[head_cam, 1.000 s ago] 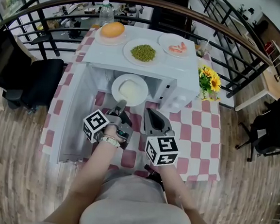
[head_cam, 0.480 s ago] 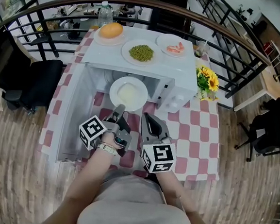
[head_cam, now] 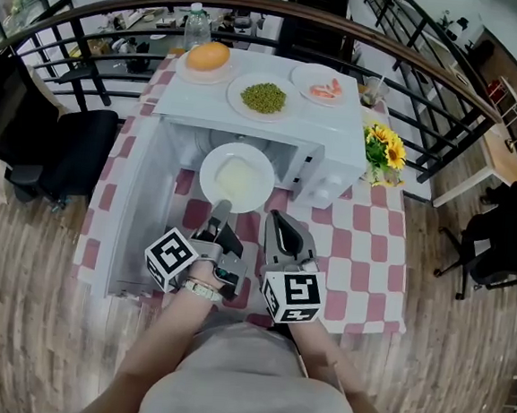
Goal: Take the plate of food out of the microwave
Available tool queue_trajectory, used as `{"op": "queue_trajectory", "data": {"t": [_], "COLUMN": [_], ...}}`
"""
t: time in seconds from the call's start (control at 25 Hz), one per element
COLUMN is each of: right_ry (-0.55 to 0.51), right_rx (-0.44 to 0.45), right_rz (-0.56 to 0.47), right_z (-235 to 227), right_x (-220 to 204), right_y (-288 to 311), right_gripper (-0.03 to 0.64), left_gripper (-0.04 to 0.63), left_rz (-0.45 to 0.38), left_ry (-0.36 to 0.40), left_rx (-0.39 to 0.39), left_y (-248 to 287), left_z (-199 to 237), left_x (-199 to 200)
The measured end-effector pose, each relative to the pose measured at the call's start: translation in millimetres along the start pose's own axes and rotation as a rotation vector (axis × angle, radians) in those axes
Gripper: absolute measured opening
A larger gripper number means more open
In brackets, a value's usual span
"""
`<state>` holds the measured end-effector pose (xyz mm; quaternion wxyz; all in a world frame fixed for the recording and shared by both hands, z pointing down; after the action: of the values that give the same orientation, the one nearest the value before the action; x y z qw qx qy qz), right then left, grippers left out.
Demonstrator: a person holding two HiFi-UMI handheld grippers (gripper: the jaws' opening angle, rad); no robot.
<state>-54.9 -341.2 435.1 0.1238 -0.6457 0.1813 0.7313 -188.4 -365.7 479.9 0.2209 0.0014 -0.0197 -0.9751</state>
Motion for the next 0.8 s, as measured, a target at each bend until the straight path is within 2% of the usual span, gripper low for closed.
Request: {"op": "queue_trajectory", "data": {"t": [0.16, 0.48, 0.8], "right_ry": [-0.002, -0.001, -0.004], "right_rx": [-0.008, 0.01, 0.01], "right_rz": [-0.006, 0.002, -0.006], "right_z": [-0.4, 1.9, 3.4], "right_x": [2.1, 1.4, 2.6], "right_y": [-2.2, -3.9, -6.7], "right_gripper": [0.023, 0.023, 0.023], "left_gripper": [0.015, 0.017, 0.015], "left_rz": [-0.013, 0.014, 0.013], "left_ry": [0.003, -0.006, -0.004], "left_rx": [-0.034, -0.008, -0.023], "left_y": [-0.1, -1.2, -2.5], "left_z": [-6.4, -8.5, -11.3], "left_x": [-6.1, -16.2, -17.5]}}
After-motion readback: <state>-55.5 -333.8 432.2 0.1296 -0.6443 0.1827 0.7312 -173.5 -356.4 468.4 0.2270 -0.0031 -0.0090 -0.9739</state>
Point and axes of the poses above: the fingertips, and each gripper's own axes: y forward along the fingers, z to its left, x out of its top, the point moved 4 cm from there along -y, backward along the fingers, and after that the axes turned 6 degrees about -y, right-handed, at the moved point
